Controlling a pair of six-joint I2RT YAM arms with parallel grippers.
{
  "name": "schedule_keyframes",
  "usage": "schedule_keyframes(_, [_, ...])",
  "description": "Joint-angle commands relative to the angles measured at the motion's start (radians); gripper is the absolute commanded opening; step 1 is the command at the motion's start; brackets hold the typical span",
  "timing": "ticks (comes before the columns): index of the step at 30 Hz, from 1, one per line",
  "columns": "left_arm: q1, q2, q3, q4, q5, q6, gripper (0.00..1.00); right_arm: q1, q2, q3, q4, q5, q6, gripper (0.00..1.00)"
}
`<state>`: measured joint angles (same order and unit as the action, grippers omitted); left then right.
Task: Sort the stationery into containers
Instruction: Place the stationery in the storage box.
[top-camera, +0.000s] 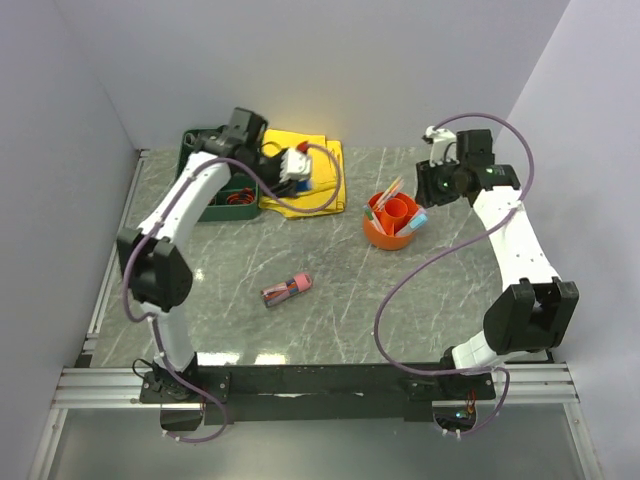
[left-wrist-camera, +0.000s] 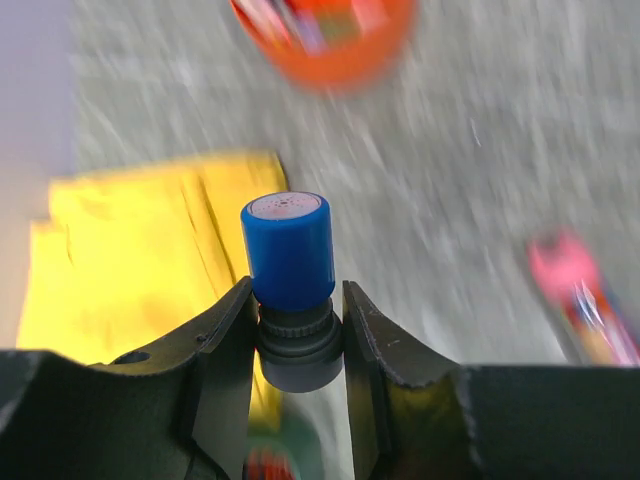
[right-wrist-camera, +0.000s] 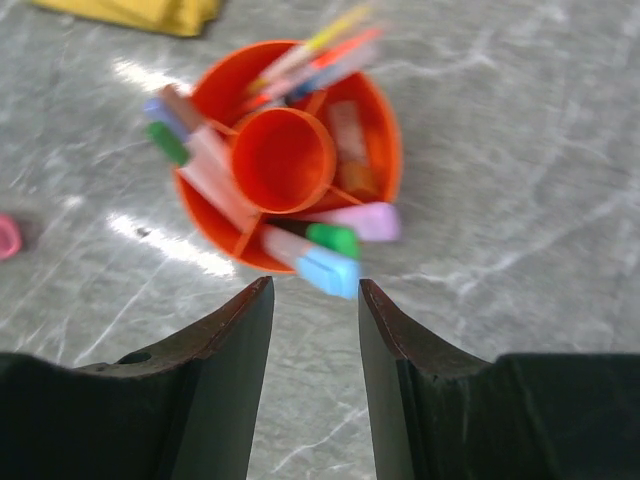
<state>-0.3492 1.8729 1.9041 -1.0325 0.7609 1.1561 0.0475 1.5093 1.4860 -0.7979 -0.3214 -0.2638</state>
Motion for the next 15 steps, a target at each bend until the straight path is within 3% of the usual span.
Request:
schedule_keyframes(1, [-0.082, 0.140, 0.151, 0.349, 0.162, -0.384, 0.11, -0.098, -0.023, -0.001, 0.046, 0.030, 0.034, 0.47])
schedule_keyframes(5, [-0.135, 0.224, 0.173, 0.687, 0.207, -0.645, 0.10, -0.170, -0.020, 0.002, 0.007, -0.169, 0.051, 0.49])
schedule_keyframes(6, [-0.142, 0.253, 0.174, 0.748, 0.213, -0.753, 0.10, -0.181, -0.021, 0.005, -0.006, -0.317, 0.055, 0.50])
schedule_keyframes(9, [-0.165, 0.301, 0.187, 0.968, 0.235, -0.980, 0.10, -0.202, -0.037, 0.025, -0.035, -0.573, 0.081, 0.54])
schedule_keyframes(12, [-0.197, 0.307, 0.182, 1.051, 0.236, -1.021, 0.11, -0.201, -0.057, 0.019, 0.011, -0.738, 0.168, 0.59])
schedule_keyframes(15, [-0.223, 0.302, 0.165, 1.048, 0.238, -1.021, 0.12, -0.199, -0.054, 0.002, 0.080, -0.765, 0.259, 0.65])
